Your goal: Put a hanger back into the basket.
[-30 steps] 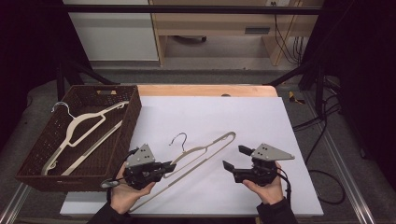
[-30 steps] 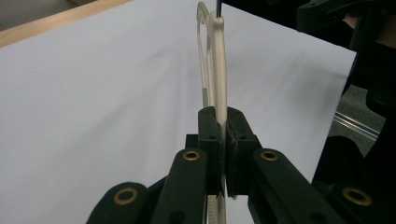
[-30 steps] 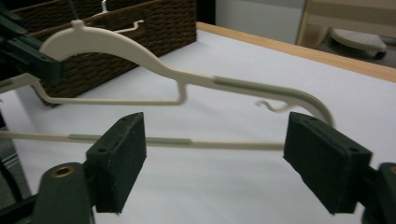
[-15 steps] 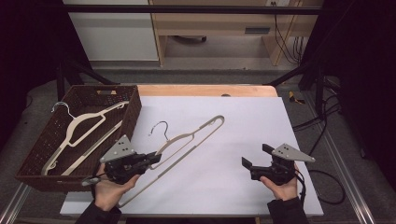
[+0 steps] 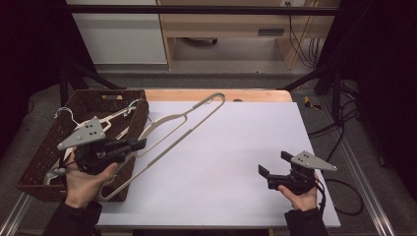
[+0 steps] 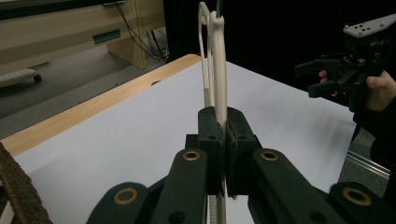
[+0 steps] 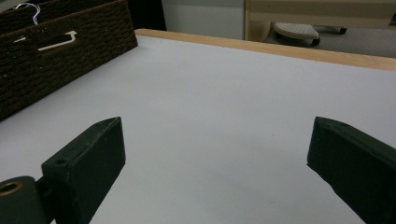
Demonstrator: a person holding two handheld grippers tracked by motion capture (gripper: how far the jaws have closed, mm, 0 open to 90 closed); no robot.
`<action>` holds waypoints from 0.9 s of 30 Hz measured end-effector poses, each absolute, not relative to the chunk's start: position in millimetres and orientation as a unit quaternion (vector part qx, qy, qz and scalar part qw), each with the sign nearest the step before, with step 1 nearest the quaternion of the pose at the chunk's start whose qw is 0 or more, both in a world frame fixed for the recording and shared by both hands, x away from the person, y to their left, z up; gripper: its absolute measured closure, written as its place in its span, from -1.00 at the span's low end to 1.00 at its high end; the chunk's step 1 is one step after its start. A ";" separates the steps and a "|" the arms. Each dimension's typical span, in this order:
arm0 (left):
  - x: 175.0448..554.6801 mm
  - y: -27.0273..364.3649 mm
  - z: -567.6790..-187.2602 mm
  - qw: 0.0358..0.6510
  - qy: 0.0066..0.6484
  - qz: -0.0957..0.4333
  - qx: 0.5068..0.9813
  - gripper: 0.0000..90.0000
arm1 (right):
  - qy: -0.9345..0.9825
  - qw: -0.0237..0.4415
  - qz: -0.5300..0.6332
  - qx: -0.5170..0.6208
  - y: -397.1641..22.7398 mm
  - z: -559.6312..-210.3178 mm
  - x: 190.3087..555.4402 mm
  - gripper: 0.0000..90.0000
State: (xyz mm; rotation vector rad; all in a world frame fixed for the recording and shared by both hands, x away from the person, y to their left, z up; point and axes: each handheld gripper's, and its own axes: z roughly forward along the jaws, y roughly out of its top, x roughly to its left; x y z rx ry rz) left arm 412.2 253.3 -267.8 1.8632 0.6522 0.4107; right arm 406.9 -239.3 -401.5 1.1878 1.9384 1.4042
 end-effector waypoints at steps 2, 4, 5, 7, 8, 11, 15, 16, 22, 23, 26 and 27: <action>417.9 259.0 -261.6 0.528 0.276 0.177 0.784 0.92 | 0.705 0.232 0.511 0.434 -239.7 -401.3 406.7 -0.90; 422.9 264.5 -257.3 0.524 0.277 0.179 0.785 0.92 | 0.706 0.232 0.510 0.432 -240.6 -401.1 406.7 -0.90; 425.9 268.1 -255.2 0.523 0.277 0.181 0.785 0.92 | 0.705 0.233 0.510 0.433 -240.2 -401.0 406.7 -0.90; 433.1 277.6 -250.9 0.520 0.278 0.186 0.786 0.92 | 0.705 0.233 0.511 0.433 -240.2 -400.9 406.6 -0.91; 436.6 282.6 -249.5 0.520 0.281 0.186 0.785 0.92 | 0.705 0.233 0.510 0.433 -240.1 -400.8 406.5 -0.91; 447.4 299.3 -246.9 0.521 0.292 0.188 0.780 0.92 | 0.703 0.229 0.512 0.437 -239.0 -399.9 406.0 -0.91; 460.7 327.3 -246.4 0.509 0.308 0.206 0.777 0.92 | 0.704 0.231 0.510 0.436 -239.1 -400.0 406.2 -0.91; 462.4 332.0 -246.7 0.506 0.310 0.209 0.777 0.92 | 0.704 0.231 0.510 0.436 -239.2 -400.0 406.3 -0.91; 469.1 364.4 -252.3 0.499 0.322 0.208 0.777 0.92 | 0.704 0.231 0.511 0.435 -239.0 -399.7 406.3 -0.92; 470.4 369.0 -253.7 0.496 0.326 0.208 0.777 0.92 | 0.704 0.231 0.513 0.433 -239.1 -399.6 406.1 -0.92; 475.5 383.1 -258.7 0.491 0.338 0.207 0.776 0.92 | 0.705 0.232 0.512 0.432 -238.8 -399.5 406.1 -0.93; 477.2 387.7 -260.6 0.489 0.342 0.207 0.775 0.92 | 0.705 0.232 0.512 0.432 -238.8 -399.5 406.1 -0.93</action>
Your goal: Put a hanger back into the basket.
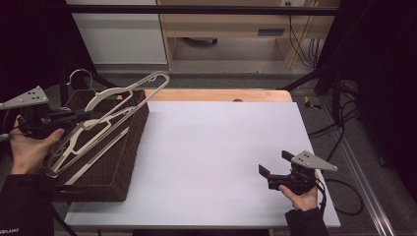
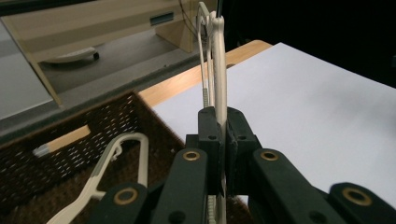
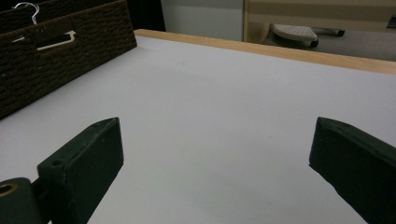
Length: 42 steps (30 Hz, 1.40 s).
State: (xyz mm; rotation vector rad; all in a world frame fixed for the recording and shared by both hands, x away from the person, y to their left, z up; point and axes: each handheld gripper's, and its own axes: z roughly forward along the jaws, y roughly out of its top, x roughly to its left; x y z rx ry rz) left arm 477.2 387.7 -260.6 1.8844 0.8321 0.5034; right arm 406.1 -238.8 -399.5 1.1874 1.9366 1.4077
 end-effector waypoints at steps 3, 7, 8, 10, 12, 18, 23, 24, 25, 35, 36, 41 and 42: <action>481.7 401.6 -267.8 0.478 0.354 0.211 0.776 0.92 | 0.706 0.234 0.510 0.433 -239.0 -399.9 406.7 -0.93; 485.7 416.1 -276.6 0.467 0.364 0.215 0.776 0.92 | 0.707 0.235 0.509 0.431 -239.4 -401.1 407.4 -0.93; 486.3 419.8 -278.7 0.467 0.367 0.216 0.775 0.92 | 0.708 0.236 0.507 0.431 -239.3 -401.1 407.4 -0.93; 487.0 427.5 -282.4 0.467 0.373 0.217 0.772 0.92 | 0.710 0.235 0.507 0.429 -239.1 -401.3 407.5 -0.93; 486.9 436.3 -286.6 0.468 0.378 0.218 0.768 0.92 | 0.710 0.235 0.506 0.429 -238.5 -401.4 407.6 -0.93; 486.6 451.3 -297.8 0.452 0.388 0.217 0.773 0.92 | 0.711 0.234 0.505 0.430 -238.7 -402.0 408.0 -0.93; 488.8 461.4 -304.8 0.439 0.403 0.217 0.773 0.92 | 0.711 0.234 0.504 0.431 -237.6 -402.7 408.2 -0.93; 489.2 463.3 -307.0 0.435 0.407 0.215 0.774 0.92 | 0.712 0.234 0.504 0.430 -237.7 -402.9 408.3 -0.93; 489.3 464.1 -308.5 0.432 0.409 0.214 0.775 0.92 | 0.712 0.234 0.503 0.430 -237.5 -403.0 408.3 -0.93; 494.9 447.8 -332.8 0.404 0.417 0.194 0.791 0.92 | 0.712 0.235 0.503 0.430 -237.1 -402.7 408.0 -0.93; 495.0 446.1 -336.1 0.406 0.419 0.192 0.789 0.92 | 0.712 0.235 0.503 0.429 -237.3 -402.7 408.0 -0.93; 497.5 444.6 -353.6 0.419 0.434 0.181 0.777 0.92 | 0.711 0.237 0.505 0.428 -237.7 -402.1 407.8 -0.93; 498.0 443.8 -357.4 0.418 0.438 0.179 0.776 0.92 | 0.711 0.237 0.505 0.428 -237.4 -402.0 407.8 -0.93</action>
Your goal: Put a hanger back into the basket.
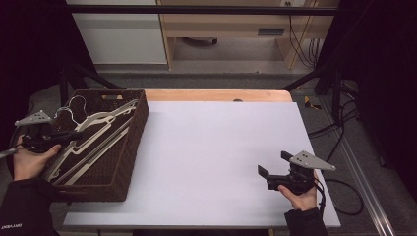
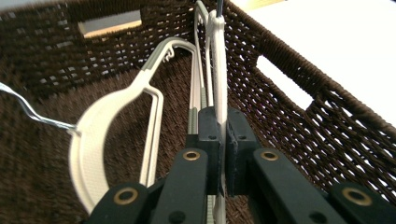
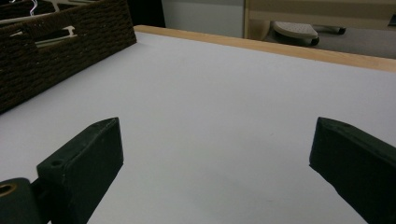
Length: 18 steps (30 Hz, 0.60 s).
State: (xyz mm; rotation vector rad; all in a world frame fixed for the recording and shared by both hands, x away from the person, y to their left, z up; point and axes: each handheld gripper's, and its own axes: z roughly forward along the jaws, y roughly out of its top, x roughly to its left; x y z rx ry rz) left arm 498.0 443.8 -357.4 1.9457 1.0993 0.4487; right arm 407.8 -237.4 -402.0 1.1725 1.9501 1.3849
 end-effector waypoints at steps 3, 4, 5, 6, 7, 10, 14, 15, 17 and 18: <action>499.5 442.9 -368.1 0.418 0.445 0.168 0.774 0.92 | 0.712 0.235 0.504 0.428 -236.8 -402.3 407.9 -0.93; 499.5 443.6 -369.3 0.421 0.447 0.165 0.772 0.92 | 0.713 0.235 0.503 0.429 -236.5 -402.7 408.0 -0.93; 499.5 445.2 -370.2 0.420 0.450 0.164 0.771 0.92 | 0.713 0.235 0.503 0.429 -236.4 -402.9 408.1 -0.93; 499.8 446.4 -371.4 0.416 0.457 0.160 0.770 0.92 | 0.714 0.234 0.504 0.426 -236.5 -403.0 408.3 -0.93; 500.2 447.2 -372.7 0.408 0.462 0.158 0.771 0.92 | 0.715 0.235 0.503 0.426 -236.4 -403.2 408.3 -0.93; 502.6 447.6 -379.8 0.383 0.493 0.154 0.766 0.89 | 0.715 0.235 0.503 0.425 -235.9 -402.7 408.1 -0.93; 503.2 449.8 -376.6 0.358 0.514 0.175 0.760 0.83 | 0.714 0.234 0.503 0.426 -235.9 -402.1 407.5 -0.93; 501.9 449.4 -374.3 0.359 0.518 0.185 0.754 0.76 | 0.714 0.235 0.503 0.426 -236.0 -402.1 407.6 -0.93; 496.8 449.0 -366.1 0.362 0.525 0.212 0.741 0.57 | 0.715 0.234 0.504 0.425 -236.0 -402.3 407.6 -0.93; 494.4 448.7 -363.0 0.370 0.523 0.221 0.735 0.46 | 0.715 0.234 0.504 0.425 -235.9 -402.3 407.7 -0.93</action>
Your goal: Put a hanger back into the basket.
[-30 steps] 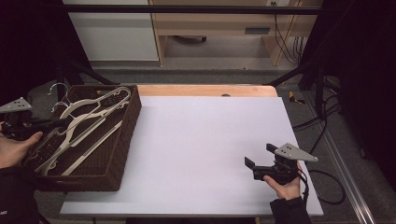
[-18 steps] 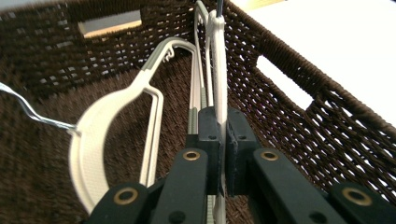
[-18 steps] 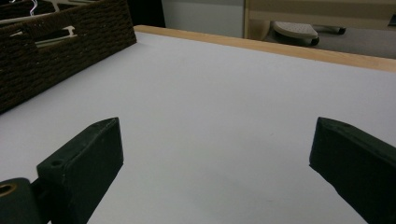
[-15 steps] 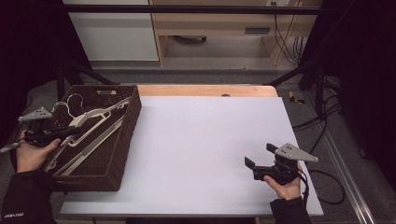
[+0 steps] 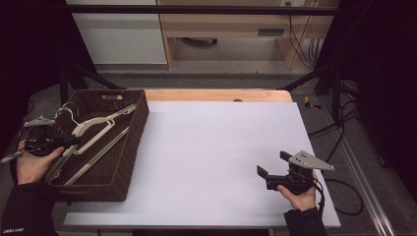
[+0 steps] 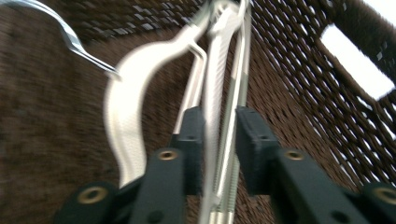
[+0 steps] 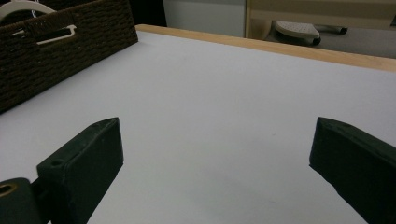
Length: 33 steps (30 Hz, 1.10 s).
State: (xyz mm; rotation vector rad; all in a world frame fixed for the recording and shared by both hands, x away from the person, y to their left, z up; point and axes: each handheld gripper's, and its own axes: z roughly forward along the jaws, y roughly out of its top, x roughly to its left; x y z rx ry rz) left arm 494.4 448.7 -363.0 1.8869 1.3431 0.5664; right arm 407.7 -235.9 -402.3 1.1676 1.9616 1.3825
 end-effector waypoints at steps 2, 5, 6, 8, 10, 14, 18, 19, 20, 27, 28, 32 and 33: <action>485.3 445.4 -352.9 0.398 0.514 0.232 0.723 0.36 | 0.714 0.234 0.504 0.425 -235.7 -402.4 407.7 -0.93; 473.9 435.8 -342.2 0.419 0.495 0.250 0.719 0.17 | 0.713 0.232 0.508 0.424 -235.5 -402.4 407.4 -0.93; 467.9 429.7 -338.1 0.437 0.485 0.252 0.715 0.11 | 0.713 0.233 0.508 0.424 -235.5 -402.4 407.4 -0.93; 461.2 421.8 -334.3 0.450 0.476 0.258 0.710 -0.03 | 0.712 0.234 0.508 0.426 -235.6 -402.5 407.2 -0.93; 455.5 413.4 -331.8 0.462 0.470 0.258 0.706 -0.13 | 0.712 0.234 0.509 0.423 -236.3 -402.2 407.3 -0.93; 443.1 389.7 -328.9 0.491 0.444 0.262 0.702 -0.30 | 0.710 0.234 0.513 0.423 -236.8 -402.2 407.0 -0.93; 433.0 365.7 -329.7 0.511 0.422 0.266 0.701 -0.47 | 0.707 0.232 0.518 0.422 -236.7 -402.1 406.5 -0.93; 431.2 361.2 -330.2 0.516 0.417 0.264 0.700 -0.55 | 0.707 0.232 0.520 0.420 -236.9 -402.0 406.3 -0.94; 428.4 354.0 -331.0 0.524 0.409 0.260 0.700 -0.59 | 0.706 0.230 0.522 0.420 -237.0 -401.7 406.0 -0.94; 414.4 310.1 -344.1 0.549 0.371 0.236 0.711 -0.77 | 0.705 0.232 0.530 0.409 -241.8 -399.3 403.9 -0.94; 413.0 304.3 -346.1 0.550 0.365 0.233 0.714 -0.78 | 0.705 0.235 0.530 0.409 -242.6 -399.1 403.9 -0.93; 410.0 286.1 -354.4 0.538 0.354 0.238 0.727 -0.83 | 0.707 0.230 0.531 0.406 -246.1 -398.3 403.3 -0.93; 409.5 282.7 -356.4 0.537 0.354 0.237 0.729 -0.83 | 0.708 0.232 0.530 0.405 -246.9 -398.2 403.3 -0.92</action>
